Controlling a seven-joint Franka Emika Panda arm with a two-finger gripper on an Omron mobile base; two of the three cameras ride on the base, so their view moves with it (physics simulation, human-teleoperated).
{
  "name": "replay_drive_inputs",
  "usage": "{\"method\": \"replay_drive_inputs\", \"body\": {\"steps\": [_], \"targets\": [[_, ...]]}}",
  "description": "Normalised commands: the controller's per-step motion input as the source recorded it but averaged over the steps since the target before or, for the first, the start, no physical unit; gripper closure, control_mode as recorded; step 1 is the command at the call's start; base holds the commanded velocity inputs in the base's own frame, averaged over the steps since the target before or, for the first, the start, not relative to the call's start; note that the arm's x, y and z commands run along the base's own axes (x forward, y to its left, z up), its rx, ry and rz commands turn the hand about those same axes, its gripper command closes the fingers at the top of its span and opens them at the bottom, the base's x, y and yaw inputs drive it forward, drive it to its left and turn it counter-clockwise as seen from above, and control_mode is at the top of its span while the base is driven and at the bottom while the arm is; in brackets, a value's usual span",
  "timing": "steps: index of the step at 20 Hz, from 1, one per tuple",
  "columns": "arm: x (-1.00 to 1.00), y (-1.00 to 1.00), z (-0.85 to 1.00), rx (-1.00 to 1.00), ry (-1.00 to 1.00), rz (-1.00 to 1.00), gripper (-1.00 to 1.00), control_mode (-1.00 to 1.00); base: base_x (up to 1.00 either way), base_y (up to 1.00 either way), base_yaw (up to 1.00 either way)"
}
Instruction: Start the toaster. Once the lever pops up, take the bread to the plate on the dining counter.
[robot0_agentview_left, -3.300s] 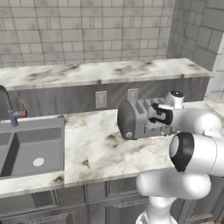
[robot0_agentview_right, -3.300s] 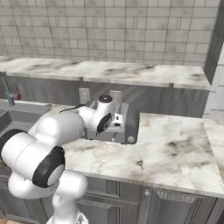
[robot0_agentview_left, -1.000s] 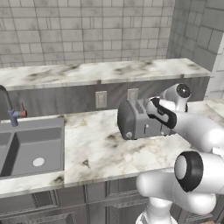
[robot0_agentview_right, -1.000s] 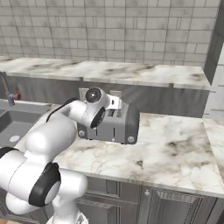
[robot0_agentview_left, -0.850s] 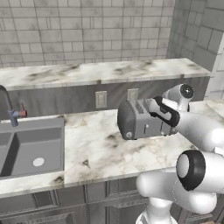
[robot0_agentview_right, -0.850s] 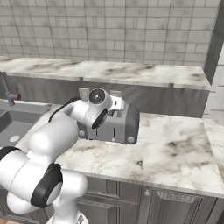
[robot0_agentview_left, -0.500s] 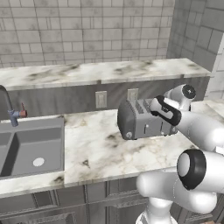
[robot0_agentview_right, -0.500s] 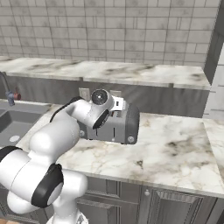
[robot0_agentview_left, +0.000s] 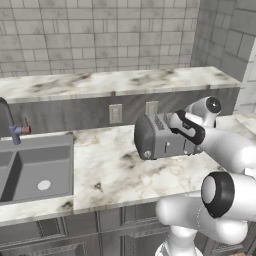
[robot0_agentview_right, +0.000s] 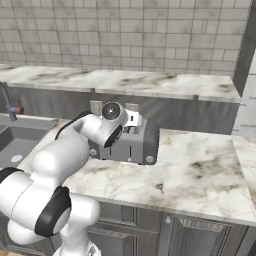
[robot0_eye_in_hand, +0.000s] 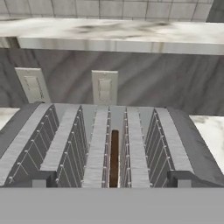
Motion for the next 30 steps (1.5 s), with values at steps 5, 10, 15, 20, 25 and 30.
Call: {"method": "replay_drive_inputs", "body": {"steps": [5,10,15,20,25,30], "targets": [[0.00,0.00,-0.12,0.01,0.00,0.00,-1.00,-1.00,0.00,0.00,0.00],[0.00,-0.01,-0.07,0.02,0.00,0.00,-1.00,-1.00,0.00,0.00,0.00],[0.00,0.00,-0.01,0.01,0.00,-0.07,-1.00,-1.00,0.00,0.00,0.00],[0.00,0.00,0.00,0.00,0.00,-0.03,-1.00,-1.00,0.00,0.00,0.00],[0.03,0.00,0.00,0.00,0.00,0.00,-1.00,-1.00,0.00,0.00,0.00],[0.14,0.00,-0.05,0.00,0.00,0.00,-1.00,-1.00,0.00,0.00,0.00]]}}
